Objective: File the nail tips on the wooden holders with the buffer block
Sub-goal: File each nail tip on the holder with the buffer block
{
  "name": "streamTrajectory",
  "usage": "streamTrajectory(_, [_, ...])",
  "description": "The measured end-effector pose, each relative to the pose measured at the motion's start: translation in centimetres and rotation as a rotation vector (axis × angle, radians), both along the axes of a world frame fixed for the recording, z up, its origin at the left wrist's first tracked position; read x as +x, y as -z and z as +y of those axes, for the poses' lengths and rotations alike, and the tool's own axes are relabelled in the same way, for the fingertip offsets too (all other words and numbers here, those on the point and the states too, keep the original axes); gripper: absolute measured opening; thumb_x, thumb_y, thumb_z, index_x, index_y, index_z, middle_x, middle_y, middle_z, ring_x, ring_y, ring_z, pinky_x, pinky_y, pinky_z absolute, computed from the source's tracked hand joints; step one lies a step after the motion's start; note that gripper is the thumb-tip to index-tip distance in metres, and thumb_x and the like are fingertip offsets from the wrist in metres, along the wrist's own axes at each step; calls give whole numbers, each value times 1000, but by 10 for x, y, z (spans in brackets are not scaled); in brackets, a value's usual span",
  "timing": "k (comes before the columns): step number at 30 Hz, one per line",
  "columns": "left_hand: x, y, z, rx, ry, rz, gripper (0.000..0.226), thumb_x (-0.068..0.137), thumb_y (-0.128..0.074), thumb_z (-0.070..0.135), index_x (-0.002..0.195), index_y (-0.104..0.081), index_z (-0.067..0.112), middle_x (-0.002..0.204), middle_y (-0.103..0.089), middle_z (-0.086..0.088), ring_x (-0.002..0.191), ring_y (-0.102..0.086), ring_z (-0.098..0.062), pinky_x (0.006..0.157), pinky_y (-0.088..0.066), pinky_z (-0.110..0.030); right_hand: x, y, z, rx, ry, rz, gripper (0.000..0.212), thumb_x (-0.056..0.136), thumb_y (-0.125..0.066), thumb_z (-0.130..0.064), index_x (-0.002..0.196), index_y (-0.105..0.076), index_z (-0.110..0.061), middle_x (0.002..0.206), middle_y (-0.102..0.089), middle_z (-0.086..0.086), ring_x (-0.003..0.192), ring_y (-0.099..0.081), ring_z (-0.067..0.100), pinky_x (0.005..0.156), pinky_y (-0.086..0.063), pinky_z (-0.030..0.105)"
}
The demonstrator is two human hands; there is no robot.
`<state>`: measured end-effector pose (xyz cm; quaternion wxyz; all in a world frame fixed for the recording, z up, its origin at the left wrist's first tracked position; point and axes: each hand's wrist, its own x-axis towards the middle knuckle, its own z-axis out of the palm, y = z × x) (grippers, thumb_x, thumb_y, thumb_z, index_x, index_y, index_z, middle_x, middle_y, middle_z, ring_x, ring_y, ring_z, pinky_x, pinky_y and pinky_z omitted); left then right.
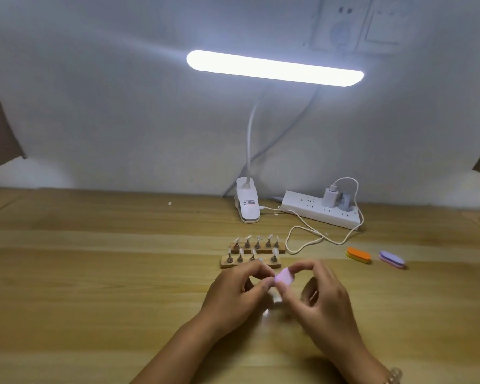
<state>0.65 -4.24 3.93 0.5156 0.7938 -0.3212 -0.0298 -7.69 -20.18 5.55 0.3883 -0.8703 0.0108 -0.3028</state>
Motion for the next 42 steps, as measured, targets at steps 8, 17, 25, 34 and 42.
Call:
streamTrajectory(8, [0,-1,1,20,21,-14,11,89,-60,39,96,-68,37,96,-69,19,54,-48,-1,58,-37,-23,0,-1,3,-80,-40,20,25,80,-72,-46,92,-56,-31,96,-58,-15,52,-54,12,53,-44,20])
streamTrajectory(17, [-2,-2,1,-3,6,5,11,87,-60,36,94,-68,36,94,-69,17,57,-57,-7,56,-45,-27,-3,-3,7,-111,-65,22,27,77,-70,-48,92,-54,-32,95,-57,-13,53,-54,12,53,-46,26])
streamTrajectory(25, [0,-2,1,0,-5,3,12,90,-59,34,94,-70,33,92,-69,17,61,-52,2,61,-38,-20,-3,-3,8,-117,-74,12,26,77,-71,-46,92,-55,-32,94,-58,-15,51,-53,10,52,-45,25])
streamTrajectory(34, [0,-4,0,-2,-17,10,17,88,-56,39,94,-71,32,90,-70,18,66,-57,-7,61,-42,-25,1,-3,3,-51,-5,15,25,77,-75,-42,89,-56,-31,93,-59,-16,50,-53,11,52,-43,21])
streamTrajectory(42, [-1,-3,0,50,-7,-30,14,88,-59,41,95,-70,35,94,-69,20,64,-54,4,61,-37,-19,4,-3,1,-26,24,40,24,78,-76,-38,90,-57,-30,92,-58,-14,52,-53,13,55,-45,31])
